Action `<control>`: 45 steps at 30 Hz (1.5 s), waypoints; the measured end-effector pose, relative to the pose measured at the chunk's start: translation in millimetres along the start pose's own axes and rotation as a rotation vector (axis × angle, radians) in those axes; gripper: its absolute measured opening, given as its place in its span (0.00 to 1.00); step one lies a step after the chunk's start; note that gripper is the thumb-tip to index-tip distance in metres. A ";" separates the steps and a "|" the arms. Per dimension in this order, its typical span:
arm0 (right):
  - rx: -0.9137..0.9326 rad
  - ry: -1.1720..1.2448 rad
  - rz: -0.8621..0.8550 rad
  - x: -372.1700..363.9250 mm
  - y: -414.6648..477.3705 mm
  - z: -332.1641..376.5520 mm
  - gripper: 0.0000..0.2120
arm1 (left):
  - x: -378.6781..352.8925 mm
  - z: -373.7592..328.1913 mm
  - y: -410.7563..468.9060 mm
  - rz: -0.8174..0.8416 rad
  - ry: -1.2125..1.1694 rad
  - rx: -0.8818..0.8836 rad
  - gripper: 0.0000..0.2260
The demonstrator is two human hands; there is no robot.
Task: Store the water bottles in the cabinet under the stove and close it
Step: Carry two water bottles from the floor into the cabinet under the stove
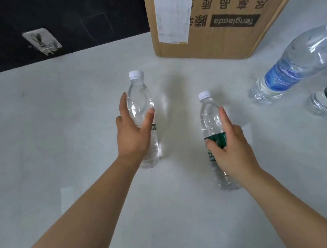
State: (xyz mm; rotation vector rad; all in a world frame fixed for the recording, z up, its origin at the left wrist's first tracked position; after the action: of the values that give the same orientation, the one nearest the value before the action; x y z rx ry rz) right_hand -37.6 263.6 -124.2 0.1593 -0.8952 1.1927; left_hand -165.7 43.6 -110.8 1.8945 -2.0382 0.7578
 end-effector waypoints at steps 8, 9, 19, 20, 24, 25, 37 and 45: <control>-0.118 -0.010 0.208 24.4 -41.0 54.5 0.36 | 63.8 19.9 -144.1 0.043 0.099 0.510 0.31; -0.135 0.005 0.218 41.3 -56.1 67.3 0.36 | 76.6 5.1 -160.8 0.033 0.091 0.549 0.31; -0.086 0.070 0.363 288.2 -219.6 280.2 0.37 | 241.9 -308.4 -262.6 -0.050 -0.026 0.635 0.31; -0.073 0.096 0.375 316.3 -233.9 306.9 0.37 | 261.7 -345.7 -270.8 -0.051 -0.033 0.630 0.31; 0.031 0.177 0.413 422.2 -291.8 410.5 0.35 | 338.8 -481.2 -306.2 -0.087 -0.049 0.556 0.29; 0.062 0.185 0.422 443.6 -305.1 432.4 0.35 | 356.1 -507.5 -315.6 -0.112 -0.060 0.531 0.29; 0.315 0.181 0.402 493.1 -405.9 595.1 0.33 | 531.9 -587.1 -419.3 -0.358 0.054 0.450 0.30; 0.583 0.021 0.624 381.8 -458.3 695.1 0.35 | 640.0 -512.4 -478.6 -0.564 0.045 0.613 0.30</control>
State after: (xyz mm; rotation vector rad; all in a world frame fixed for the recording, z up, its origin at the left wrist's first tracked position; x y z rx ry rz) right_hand 24.7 -20.4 744.4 0.3504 -0.5631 2.0211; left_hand 146.0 -232.5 742.3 2.5593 -1.1922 1.3293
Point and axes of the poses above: each hand's wrist, its own y-axis towards the middle knuckle, its own x-axis out of the back of the hand, z = x × y, the point moved 8 cm from there along y, towards the middle knuckle, and after that the axes turned 3 degrees about -y, right-handed, at the moved point
